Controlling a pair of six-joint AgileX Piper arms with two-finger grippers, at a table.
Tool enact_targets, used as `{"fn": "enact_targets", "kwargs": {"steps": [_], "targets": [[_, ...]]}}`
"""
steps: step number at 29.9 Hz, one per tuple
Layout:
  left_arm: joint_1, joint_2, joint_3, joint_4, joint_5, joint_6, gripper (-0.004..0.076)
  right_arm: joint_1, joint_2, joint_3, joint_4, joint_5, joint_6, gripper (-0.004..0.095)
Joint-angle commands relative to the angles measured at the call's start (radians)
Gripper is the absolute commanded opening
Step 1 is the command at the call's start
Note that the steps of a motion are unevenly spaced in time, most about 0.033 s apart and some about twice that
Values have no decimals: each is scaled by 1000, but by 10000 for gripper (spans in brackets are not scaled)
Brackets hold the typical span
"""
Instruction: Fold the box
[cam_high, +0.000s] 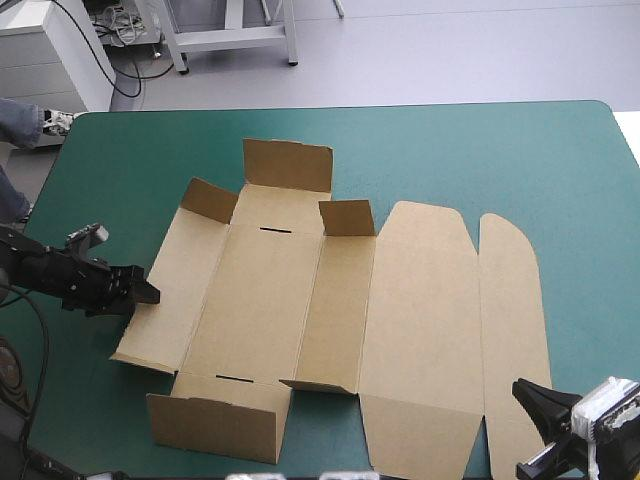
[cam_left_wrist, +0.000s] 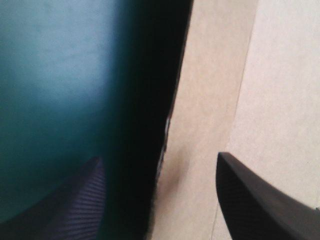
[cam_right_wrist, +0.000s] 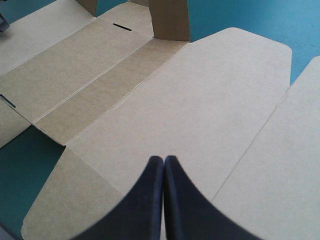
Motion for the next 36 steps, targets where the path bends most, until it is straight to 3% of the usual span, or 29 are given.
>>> {"fn": "enact_targets", "kwargs": {"steps": [1, 13, 18, 26, 36], "targets": [[-31, -35, -1, -60, 77, 15, 456, -1, 17, -22, -11, -78, -19, -22], [-203, -35, -1, -43, 77, 30, 446, -1, 17, -22, -19, -79, -33, -22], [-203, -35, -1, -46, 77, 30, 328, -1, 17, -22, -19, -79, -37, -22], [-203, -35, -1, -40, 77, 40, -6, -1, 17, -22, -19, -79, -42, -21], [-244, -37, -168, 64, 77, 53, -8, -1, 17, -22, -19, -79, -42, -22]]}}
